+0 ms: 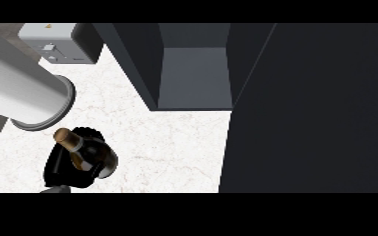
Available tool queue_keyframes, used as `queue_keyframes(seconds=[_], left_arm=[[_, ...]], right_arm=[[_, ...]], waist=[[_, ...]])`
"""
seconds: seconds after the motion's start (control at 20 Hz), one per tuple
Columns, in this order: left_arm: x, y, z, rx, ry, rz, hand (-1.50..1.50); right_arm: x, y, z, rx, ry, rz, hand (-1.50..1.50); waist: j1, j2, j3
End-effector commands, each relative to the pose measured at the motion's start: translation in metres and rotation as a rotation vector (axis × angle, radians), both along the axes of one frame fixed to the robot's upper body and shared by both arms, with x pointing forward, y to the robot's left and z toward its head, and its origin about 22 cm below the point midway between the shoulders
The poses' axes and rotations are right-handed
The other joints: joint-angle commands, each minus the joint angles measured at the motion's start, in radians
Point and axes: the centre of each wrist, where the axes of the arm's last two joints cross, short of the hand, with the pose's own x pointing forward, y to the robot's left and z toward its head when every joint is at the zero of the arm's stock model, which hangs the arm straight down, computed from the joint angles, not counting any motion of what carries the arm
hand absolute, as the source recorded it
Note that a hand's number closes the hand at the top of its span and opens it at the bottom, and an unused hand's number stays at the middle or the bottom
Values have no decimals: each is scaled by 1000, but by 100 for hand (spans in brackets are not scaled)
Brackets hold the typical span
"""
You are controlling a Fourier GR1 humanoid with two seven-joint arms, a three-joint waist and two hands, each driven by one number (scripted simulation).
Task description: Pick up the wine, place it into the cabinet and close the cabinet
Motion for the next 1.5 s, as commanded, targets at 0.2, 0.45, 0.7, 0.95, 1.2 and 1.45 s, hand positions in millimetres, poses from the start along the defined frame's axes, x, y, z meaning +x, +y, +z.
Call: queue_keyframes(seconds=[0.2,0.45,0.7,0.95,1.2,1.45], left_arm=[[22,-20,14,84,-127,45,150],[20,-15,28,147,-224,103,150],[19,-29,53,14,-254,21,150],[19,-38,104,16,-230,-58,150],[35,-70,136,24,-233,-62,150],[21,-118,168,31,-234,-123,150]], right_arm=[[-25,-4,8,19,-36,7,-150],[-32,-11,14,17,-58,24,-150],[-27,-10,7,22,-31,34,-150],[-12,1,-3,37,-38,27,-150],[-12,-5,-1,31,-38,29,-150],[-10,4,5,21,-33,26,-150]], waist=[[4,-1,0],[4,-2,0],[6,-2,1],[11,-2,1],[7,0,1],[9,-1,0]])
